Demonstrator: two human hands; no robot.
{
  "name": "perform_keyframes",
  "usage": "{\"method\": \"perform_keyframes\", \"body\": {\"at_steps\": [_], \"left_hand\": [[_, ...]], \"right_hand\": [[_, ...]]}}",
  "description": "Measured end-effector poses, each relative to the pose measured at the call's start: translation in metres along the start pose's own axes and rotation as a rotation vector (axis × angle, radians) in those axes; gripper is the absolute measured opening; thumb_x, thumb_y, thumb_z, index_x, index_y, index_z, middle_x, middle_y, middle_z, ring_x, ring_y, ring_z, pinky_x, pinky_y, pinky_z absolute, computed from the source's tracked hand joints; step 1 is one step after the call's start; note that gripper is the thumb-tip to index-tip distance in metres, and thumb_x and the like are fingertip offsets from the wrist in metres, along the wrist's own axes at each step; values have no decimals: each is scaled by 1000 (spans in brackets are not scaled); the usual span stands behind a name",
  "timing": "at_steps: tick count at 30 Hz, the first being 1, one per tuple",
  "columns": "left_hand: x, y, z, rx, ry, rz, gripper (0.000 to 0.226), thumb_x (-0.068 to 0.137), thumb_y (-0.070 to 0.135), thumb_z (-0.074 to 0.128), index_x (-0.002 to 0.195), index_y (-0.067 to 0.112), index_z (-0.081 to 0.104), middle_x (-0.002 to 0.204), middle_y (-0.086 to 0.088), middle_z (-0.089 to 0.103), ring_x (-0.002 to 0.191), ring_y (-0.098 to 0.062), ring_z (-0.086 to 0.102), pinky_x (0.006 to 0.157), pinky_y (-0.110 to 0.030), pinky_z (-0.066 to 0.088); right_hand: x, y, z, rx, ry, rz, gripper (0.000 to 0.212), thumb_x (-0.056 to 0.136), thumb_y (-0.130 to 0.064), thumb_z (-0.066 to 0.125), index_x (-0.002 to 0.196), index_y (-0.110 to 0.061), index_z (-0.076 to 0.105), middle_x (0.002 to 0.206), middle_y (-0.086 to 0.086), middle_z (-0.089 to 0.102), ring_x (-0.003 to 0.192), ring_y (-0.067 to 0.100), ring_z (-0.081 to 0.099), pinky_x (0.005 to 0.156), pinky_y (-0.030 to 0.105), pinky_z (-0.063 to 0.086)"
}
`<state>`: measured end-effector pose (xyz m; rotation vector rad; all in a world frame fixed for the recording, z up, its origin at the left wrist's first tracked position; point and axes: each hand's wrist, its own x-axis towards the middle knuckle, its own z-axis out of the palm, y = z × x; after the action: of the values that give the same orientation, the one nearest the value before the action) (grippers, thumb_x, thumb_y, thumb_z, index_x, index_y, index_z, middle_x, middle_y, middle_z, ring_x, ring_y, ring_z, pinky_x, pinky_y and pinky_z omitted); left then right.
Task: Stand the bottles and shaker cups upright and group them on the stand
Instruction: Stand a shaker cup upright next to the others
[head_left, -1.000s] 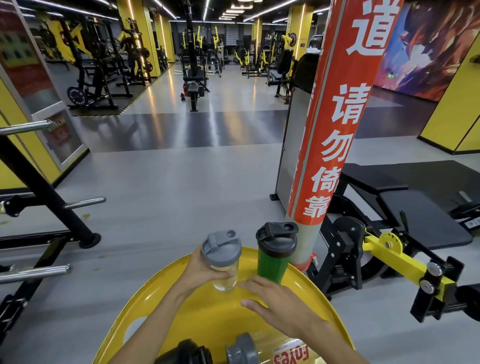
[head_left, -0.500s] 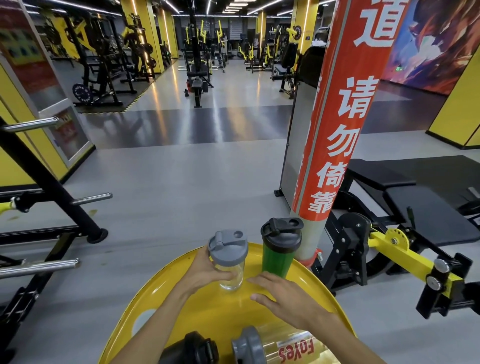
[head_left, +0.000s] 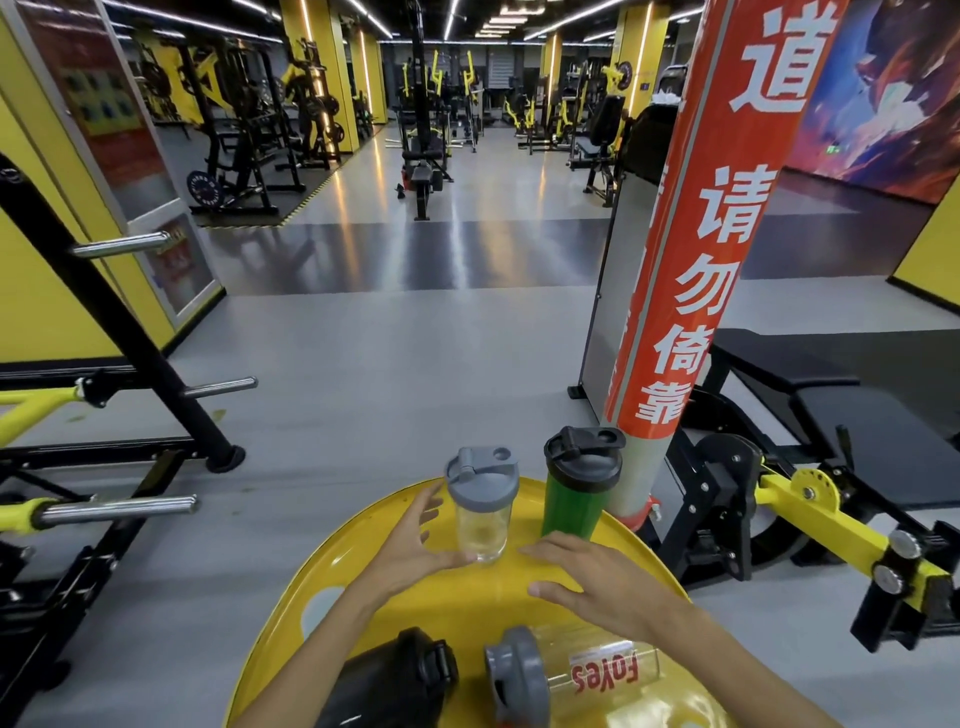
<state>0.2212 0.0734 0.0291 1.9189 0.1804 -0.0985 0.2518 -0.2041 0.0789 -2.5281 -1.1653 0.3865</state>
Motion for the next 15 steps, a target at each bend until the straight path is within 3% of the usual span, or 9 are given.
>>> {"method": "perform_keyframes", "body": {"at_steps": [5,9,12,15], "left_hand": [[-61,-34,-10,102,-30,-10,78,76,59,77,143,39,43,146,23,44,135,4,39,111,-24,34],[-93,-54,-8,169,2,-21,62,79,70,66,133,44,52,137,28,50,126,13,44,102,-11,35],[-105,-57,-3,218,-4,-13,54,84,75,56,130,47,55,131,31,55,125,11,47,107,-21,40],[-111,-52,0,351,-17,3,55,85,82,43,129,50,54,129,36,55,122,14,47,105,-20,41]], "right_hand": [[-23,-1,3,8,-239,31,79,87,-71,50,154,-41,20,158,-11,28,145,9,27,114,26,30],[-32,1,25,-53,-425,55,105,73,-52,77,146,-55,2,157,-7,26,145,17,26,114,33,30],[-33,-1,38,-128,-383,61,107,72,-47,82,144,-54,4,155,-7,31,143,19,29,114,35,28],[-30,-4,43,-150,-307,89,101,74,-41,80,153,-38,17,156,-8,32,144,18,29,112,31,28]]}}
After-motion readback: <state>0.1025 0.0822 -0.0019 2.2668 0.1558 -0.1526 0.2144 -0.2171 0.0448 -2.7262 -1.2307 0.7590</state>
